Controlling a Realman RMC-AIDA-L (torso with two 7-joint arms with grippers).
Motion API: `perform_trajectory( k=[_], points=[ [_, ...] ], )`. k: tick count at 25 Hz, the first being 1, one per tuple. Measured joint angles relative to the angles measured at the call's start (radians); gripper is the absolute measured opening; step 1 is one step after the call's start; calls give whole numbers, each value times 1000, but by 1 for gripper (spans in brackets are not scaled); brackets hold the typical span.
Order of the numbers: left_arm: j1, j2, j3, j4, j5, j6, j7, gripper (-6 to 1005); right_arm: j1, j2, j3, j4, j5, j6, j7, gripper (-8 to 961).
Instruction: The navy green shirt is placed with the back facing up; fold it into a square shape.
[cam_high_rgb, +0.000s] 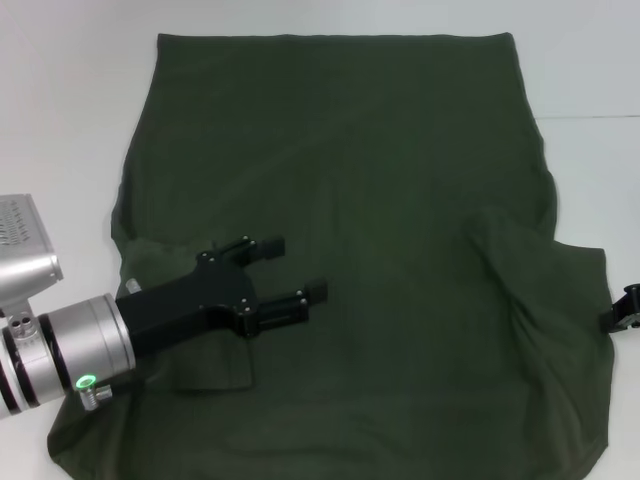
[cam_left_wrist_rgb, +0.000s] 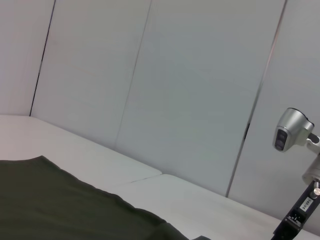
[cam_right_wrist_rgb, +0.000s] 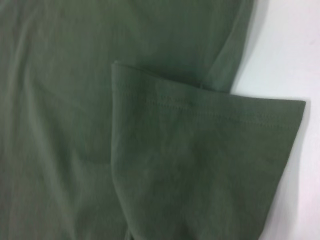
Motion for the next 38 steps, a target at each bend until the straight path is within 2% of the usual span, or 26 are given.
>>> perform_trajectory(
  k=[18, 29, 38],
  points=[
    [1, -2, 0, -1, 0, 4, 0, 907, -28, -9, 49, -54, 4, -6, -7, 20],
    [5, -1, -9, 0, 0, 3, -1, 907, 14, 23, 28, -135, 121, -113, -63, 28],
    [6, -2, -11, -2, 0, 2, -1, 907, 104, 65, -91, -123, 123, -114, -75, 36]
  ],
)
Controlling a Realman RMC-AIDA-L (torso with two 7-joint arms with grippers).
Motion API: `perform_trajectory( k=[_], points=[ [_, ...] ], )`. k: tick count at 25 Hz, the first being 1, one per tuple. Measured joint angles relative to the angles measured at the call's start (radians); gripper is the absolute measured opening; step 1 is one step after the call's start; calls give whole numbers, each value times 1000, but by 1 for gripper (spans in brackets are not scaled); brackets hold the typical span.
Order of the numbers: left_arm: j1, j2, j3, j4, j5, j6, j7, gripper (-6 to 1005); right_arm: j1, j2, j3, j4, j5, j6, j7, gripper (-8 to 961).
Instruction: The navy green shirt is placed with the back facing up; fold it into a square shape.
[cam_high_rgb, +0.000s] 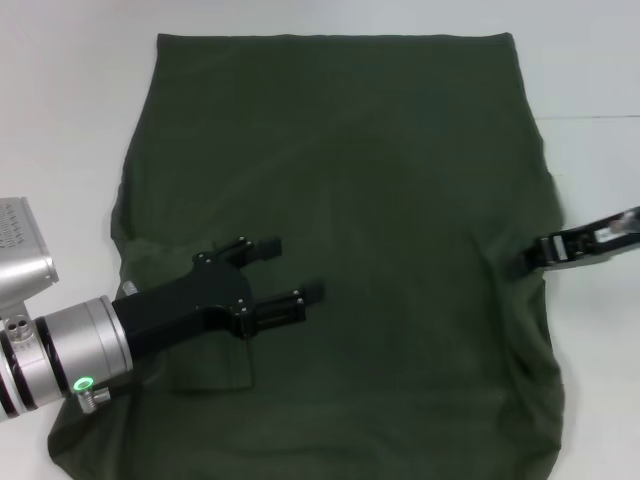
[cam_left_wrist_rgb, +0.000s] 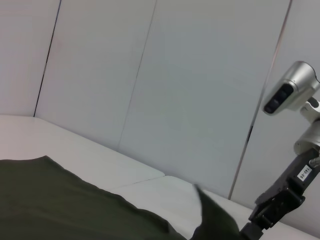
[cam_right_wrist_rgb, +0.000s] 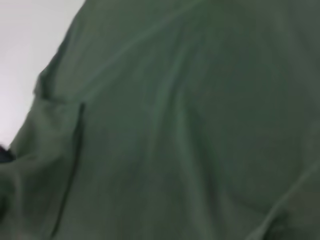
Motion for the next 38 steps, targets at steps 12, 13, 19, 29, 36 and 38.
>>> perform_trajectory(
  k=[12, 13, 19, 29, 36, 38],
  points=[
    [1, 0, 0, -3, -12, -4, 2, 908, 63, 45, -102, 59, 0, 32, -11, 45],
    [1, 0, 0, -3, -12, -4, 2, 908, 64, 47, -104, 63, 0, 35, -11, 46],
    [1, 1, 0, -2, -12, -5, 3, 908, 56, 46, -96, 71, 13, 31, -11, 50],
    [0, 2, 0, 4, -19, -5, 3, 907, 34, 16, -40, 59, 71, 20, -30, 337],
    [0, 3, 0, 6, -28, 1, 3, 907, -50, 3, 58, 69, 290, 37, -198, 497],
    [1, 3, 0, 6, -28, 1, 3, 907, -83, 11, 62, 71, 350, 54, -264, 556]
  ],
)
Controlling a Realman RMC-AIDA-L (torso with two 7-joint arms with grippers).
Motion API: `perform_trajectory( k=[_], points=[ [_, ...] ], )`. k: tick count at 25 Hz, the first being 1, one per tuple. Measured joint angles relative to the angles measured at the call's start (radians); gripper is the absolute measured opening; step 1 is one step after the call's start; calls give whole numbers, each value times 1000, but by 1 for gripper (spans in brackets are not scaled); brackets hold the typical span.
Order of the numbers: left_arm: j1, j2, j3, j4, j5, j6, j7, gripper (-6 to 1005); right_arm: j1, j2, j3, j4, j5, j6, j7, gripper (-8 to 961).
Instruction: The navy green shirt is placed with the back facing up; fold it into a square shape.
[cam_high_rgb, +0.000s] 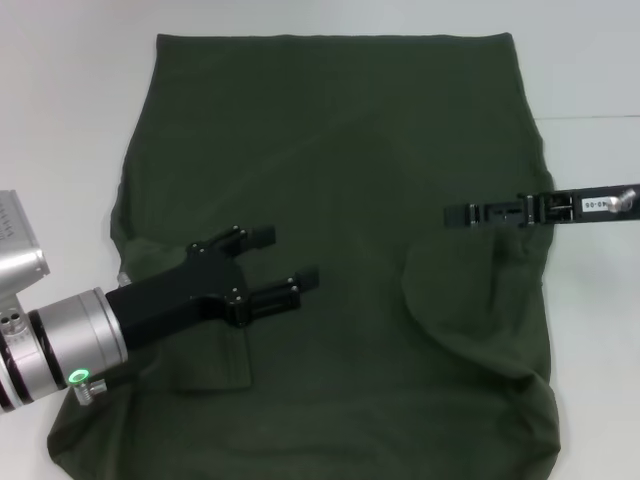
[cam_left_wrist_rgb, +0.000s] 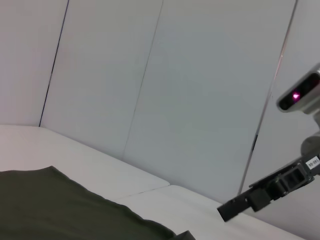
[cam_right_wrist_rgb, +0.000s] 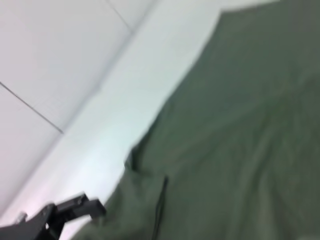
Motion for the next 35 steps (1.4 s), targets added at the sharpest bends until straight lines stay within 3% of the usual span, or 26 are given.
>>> perform_trajectory(
  k=[4, 7, 12, 19, 28, 35],
  points=[
    [7, 1, -7, 12, 0, 3, -6, 907, -55, 19, 1, 10, 90, 17, -134, 701],
    [11, 1, -12, 18, 0, 6, -7, 908, -78, 25, 4, 49, 145, 16, -231, 885],
    [24, 1, -24, 30, 0, 27, -11, 907, -118, 25, 12, 85, 221, 4, -341, 924],
    [69, 4, -49, 38, 1, 68, -22, 904, -154, 20, 27, 166, 323, -49, -480, 898],
    [180, 22, -54, 75, 8, 104, -118, 901, -152, 22, -7, 170, 315, -56, -499, 865],
    [280, 15, -112, 140, 9, 118, -130, 898, -137, 17, -23, 171, 302, -66, -489, 866]
  ],
)
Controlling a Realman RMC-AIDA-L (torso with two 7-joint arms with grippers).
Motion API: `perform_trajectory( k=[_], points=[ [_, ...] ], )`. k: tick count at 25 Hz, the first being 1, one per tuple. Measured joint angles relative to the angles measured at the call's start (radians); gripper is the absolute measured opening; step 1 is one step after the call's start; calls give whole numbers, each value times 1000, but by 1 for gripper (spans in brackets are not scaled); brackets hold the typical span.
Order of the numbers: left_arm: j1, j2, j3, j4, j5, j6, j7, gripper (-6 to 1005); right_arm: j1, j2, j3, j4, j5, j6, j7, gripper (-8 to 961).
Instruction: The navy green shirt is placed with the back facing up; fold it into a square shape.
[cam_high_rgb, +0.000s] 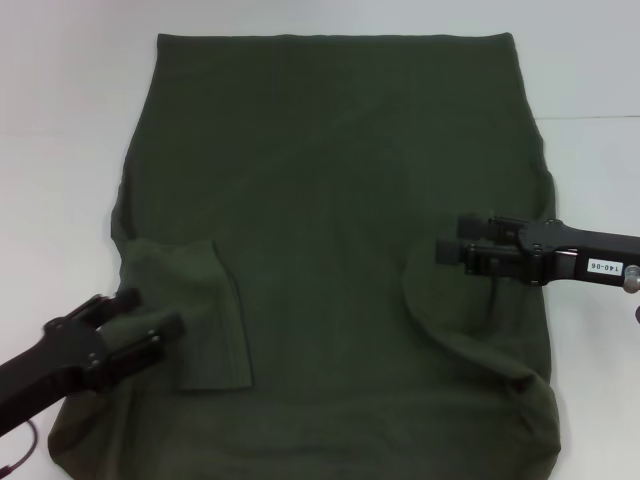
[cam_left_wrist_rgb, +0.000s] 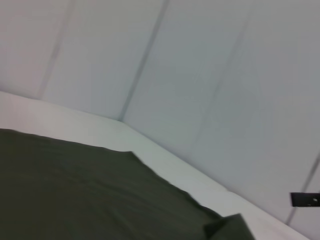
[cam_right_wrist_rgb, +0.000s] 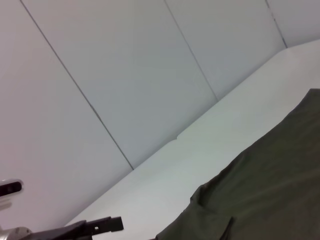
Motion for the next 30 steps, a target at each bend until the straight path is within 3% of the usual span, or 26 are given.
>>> perform_trajectory(
  k=[8, 22, 30],
  points=[
    [59, 14, -52, 32, 41, 10, -48, 895, 17, 1, -4, 1, -15, 25, 2, 865],
    [93, 19, -213, 42, 189, -19, -75, 890, 53, 4, -4, 3, -74, 44, 15, 865],
    [94, 16, -223, 38, 241, -41, -72, 887, 56, 3, 4, 3, -69, 45, 15, 865]
  ],
)
